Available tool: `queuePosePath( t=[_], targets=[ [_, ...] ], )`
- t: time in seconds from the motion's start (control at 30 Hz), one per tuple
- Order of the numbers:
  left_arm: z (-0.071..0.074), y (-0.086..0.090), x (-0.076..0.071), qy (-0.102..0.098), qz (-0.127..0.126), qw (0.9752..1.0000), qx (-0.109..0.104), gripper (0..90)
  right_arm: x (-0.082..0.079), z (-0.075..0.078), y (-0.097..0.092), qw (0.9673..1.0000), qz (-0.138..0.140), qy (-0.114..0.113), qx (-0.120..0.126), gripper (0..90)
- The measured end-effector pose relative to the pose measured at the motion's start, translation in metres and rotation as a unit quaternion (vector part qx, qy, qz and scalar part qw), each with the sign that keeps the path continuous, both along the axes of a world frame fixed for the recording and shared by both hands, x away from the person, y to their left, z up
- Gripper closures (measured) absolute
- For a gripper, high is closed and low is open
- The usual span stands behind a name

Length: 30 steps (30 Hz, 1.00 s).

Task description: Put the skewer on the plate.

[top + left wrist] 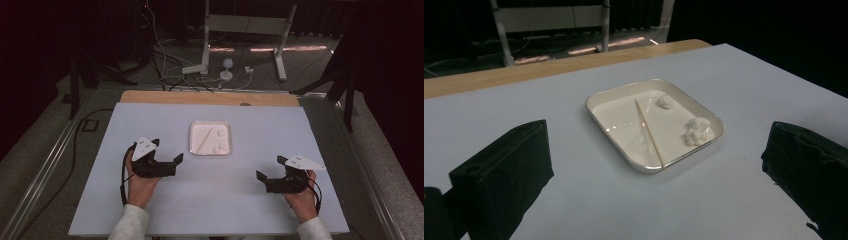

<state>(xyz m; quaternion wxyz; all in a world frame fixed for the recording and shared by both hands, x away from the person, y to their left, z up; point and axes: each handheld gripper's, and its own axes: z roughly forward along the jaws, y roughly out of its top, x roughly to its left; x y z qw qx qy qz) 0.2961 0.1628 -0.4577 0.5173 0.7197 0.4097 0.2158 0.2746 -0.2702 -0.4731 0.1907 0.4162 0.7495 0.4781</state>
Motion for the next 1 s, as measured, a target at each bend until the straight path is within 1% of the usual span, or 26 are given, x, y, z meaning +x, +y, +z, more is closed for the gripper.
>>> queuePosePath(
  t=[0.07, 0.13, 0.23, 0.3, 0.37, 0.47, 0.53, 0.6, 0.67, 0.77, 0.83, 0.93, 1.0],
  targets=[
    [-0.001, 0.005, -0.005, -0.002, 0.003, 1.0, 0.008, 0.2, -0.001, 0.0, 0.0, 1.0, 0.001, -0.003, 0.001, 0.0],
    [-0.002, 0.011, -0.012, -0.01, 0.006, 0.9999, 0.004, 0.2, -0.001, -0.001, -0.001, 1.0, 0.0, -0.006, 0.004, 0.0],
    [-0.003, 0.017, -0.02, -0.023, 0.006, 0.9997, 0.005, 0.2, -0.001, -0.001, -0.002, 0.9999, 0.0, -0.011, 0.005, 0.0],
    [-0.005, 0.02, -0.025, -0.026, 0.008, 0.9995, 0.015, 0.2, -0.001, -0.002, -0.003, 0.9999, -0.002, -0.012, 0.007, 0.0],
    [-0.008, 0.023, -0.028, -0.029, 0.01, 0.9993, 0.02, 0.2, -0.002, -0.002, -0.004, 0.9999, -0.003, -0.014, 0.009, 0.0],
    [-0.012, 0.029, -0.032, -0.028, 0.019, 0.9993, 0.016, 0.2, -0.002, -0.002, -0.004, 0.9998, -0.004, -0.018, 0.008, 0.0],
    [-0.013, 0.034, -0.035, -0.031, 0.026, 0.999, 0.021, 0.2, -0.003, -0.003, -0.005, 0.9998, -0.005, -0.02, 0.007, 0.0],
    [-0.014, 0.04, -0.038, -0.03, 0.033, 0.9989, 0.013, 0.2, -0.004, -0.003, -0.006, 0.9997, -0.007, -0.022, 0.007, 0.0],
    [-0.015, 0.045, -0.041, -0.032, 0.041, 0.9986, 0.013, 0.2, -0.004, -0.002, -0.007, 0.9996, -0.008, -0.024, 0.01, 0.0],
    [-0.014, 0.052, -0.043, -0.032, 0.051, 0.9982, 0.003, 0.2, -0.006, -0.003, -0.008, 0.9995, -0.009, -0.027, 0.009, 0.0],
    [-0.013, 0.055, -0.044, -0.035, 0.058, 0.9977, -0.008, 0.2, -0.006, -0.003, -0.009, 0.9995, -0.011, -0.029, 0.009, 0.0],
    [-0.012, 0.058, -0.043, -0.038, 0.063, 0.9973, -0.005, 0.2, -0.006, -0.005, -0.009, 0.9993, -0.015, -0.034, 0.005, 0.0],
    [-0.011, 0.059, -0.042, -0.036, 0.07, 0.9969, -0.005, 0.2, -0.006, -0.006, -0.009, 0.9993, -0.017, -0.032, 0.004, 0.0]
  ],
)
